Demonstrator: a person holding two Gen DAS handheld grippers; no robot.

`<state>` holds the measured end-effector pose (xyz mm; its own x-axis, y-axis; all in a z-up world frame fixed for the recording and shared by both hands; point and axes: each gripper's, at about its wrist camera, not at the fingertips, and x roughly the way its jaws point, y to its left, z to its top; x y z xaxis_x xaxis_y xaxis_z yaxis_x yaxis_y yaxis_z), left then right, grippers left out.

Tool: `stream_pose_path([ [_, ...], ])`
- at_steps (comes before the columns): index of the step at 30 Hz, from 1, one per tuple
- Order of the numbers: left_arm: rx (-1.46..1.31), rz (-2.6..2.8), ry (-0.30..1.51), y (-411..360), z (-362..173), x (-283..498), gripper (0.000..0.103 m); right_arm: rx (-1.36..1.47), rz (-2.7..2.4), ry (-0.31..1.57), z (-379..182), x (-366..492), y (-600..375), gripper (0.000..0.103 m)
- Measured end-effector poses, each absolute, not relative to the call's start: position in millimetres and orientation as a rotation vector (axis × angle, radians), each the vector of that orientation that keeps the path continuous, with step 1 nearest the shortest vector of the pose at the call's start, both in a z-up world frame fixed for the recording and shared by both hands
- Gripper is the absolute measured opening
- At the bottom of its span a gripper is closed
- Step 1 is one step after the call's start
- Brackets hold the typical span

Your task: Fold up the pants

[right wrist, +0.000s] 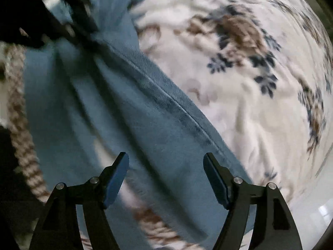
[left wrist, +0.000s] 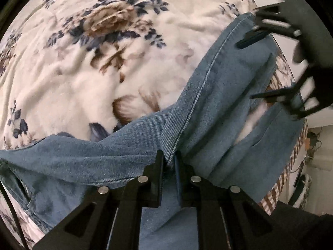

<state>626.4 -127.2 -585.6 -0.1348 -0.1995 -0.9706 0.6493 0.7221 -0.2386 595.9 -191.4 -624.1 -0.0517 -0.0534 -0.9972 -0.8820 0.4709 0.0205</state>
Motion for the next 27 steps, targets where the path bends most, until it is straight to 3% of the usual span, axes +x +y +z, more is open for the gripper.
stream_pose_path([
  [1, 0.382, -0.757, 1.540, -127.5, -584.3, 622.8, 0.007, -0.885, 0.839, 1.481, -634.2, 594.2, -188.3, 0.063],
  [2, 0.384, -0.748, 1.533, -127.6, -583.2, 621.9, 0.007, -0.880, 0.844, 1.487, -639.8, 592.8, -187.1, 0.027],
  [3, 0.383, -0.743, 1.524, -126.8, -580.5, 619.8, 0.007, -0.858, 0.838, 1.495, -641.7, 593.0, -187.3, 0.018],
  [5, 0.401, -0.726, 1.499, -124.8, -572.7, 614.4, 0.006, -0.788, 0.774, 1.457, -632.7, 592.3, -192.4, 0.011],
  [10, 0.317, -0.661, 1.448, -115.5, -527.6, 593.1, 0.006, -0.635, 0.621, 1.313, -565.7, 547.3, -216.4, 0.009],
  [15, 0.115, -0.600, 1.525, -90.2, -496.4, 533.4, 0.006, -0.477, 0.603, 1.387, -525.7, 455.6, -218.5, 0.009],
  [21, -0.007, -0.432, 1.766, -71.3, -587.3, 450.6, 0.007, -0.315, 0.523, 1.573, -579.6, 378.8, -204.6, 0.009],
  [27, -0.122, -0.284, 1.809, -64.3, -632.9, 435.7, 0.012, -0.194, 0.406, 1.704, -629.8, 372.2, -201.6, 0.017],
])
